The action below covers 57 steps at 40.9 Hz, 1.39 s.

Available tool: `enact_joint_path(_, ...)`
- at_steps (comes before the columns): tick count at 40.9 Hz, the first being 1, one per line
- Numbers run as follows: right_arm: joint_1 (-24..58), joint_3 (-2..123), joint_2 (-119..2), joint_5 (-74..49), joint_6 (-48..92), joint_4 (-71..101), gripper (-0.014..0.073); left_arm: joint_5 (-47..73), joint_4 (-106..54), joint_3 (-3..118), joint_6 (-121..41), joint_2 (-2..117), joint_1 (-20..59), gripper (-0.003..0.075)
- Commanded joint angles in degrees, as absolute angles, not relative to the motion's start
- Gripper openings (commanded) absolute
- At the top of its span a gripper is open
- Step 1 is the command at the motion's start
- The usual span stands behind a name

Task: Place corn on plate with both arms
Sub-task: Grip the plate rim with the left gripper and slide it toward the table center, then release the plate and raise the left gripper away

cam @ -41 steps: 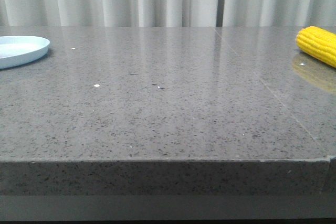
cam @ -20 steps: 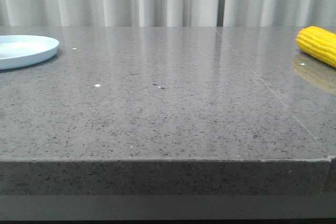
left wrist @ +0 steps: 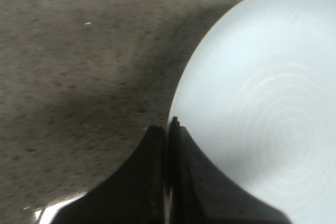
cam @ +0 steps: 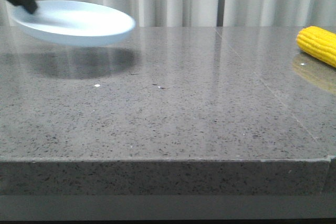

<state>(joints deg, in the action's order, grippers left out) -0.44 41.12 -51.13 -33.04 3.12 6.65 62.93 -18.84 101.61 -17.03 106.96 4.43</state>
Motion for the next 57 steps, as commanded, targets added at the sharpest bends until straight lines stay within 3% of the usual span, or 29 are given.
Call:
enact_joint_path(1,-0.72,42.57,-50.79,-29.24,3.08,6.29,0.0634,61.64,-20.95,103.54,-17.02,104.52,8.91,-0.002)
enact_joint_path(18,-0.72,42.57,-50.79,-29.24,3.08,6.29,0.0634,57.89,-20.95,103.54,-17.02,109.86,19.41,-0.0005)
enact_joint_path(21,-0.72,42.57,-50.79,-29.24,3.08,6.29,0.0634,57.24,-20.95,103.54,-17.02,110.13,19.52,0.0072)
enact_joint_path(28,-0.72,42.57,-50.79,-29.24,3.08,6.29,0.0634,57.3,-19.91,103.64,-17.02,110.21,19.28,0.0362)
enact_joint_path(32,-0.72,42.57,-50.79,-29.24,3.08,6.29,0.0634,58.99,-19.39,103.78,-17.02,109.42,19.15,0.0448)
enact_joint_path(48,-0.72,42.57,-50.79,-29.24,3.08,6.29,0.0634,62.51,5.79,103.78,-6.08,95.1,26.87,0.0461)
enact_joint_path(57,-0.72,42.57,-50.79,-29.24,3.08,6.29,0.0634,59.2,8.07,95.8,0.0,81.61,31.53,0.0461)
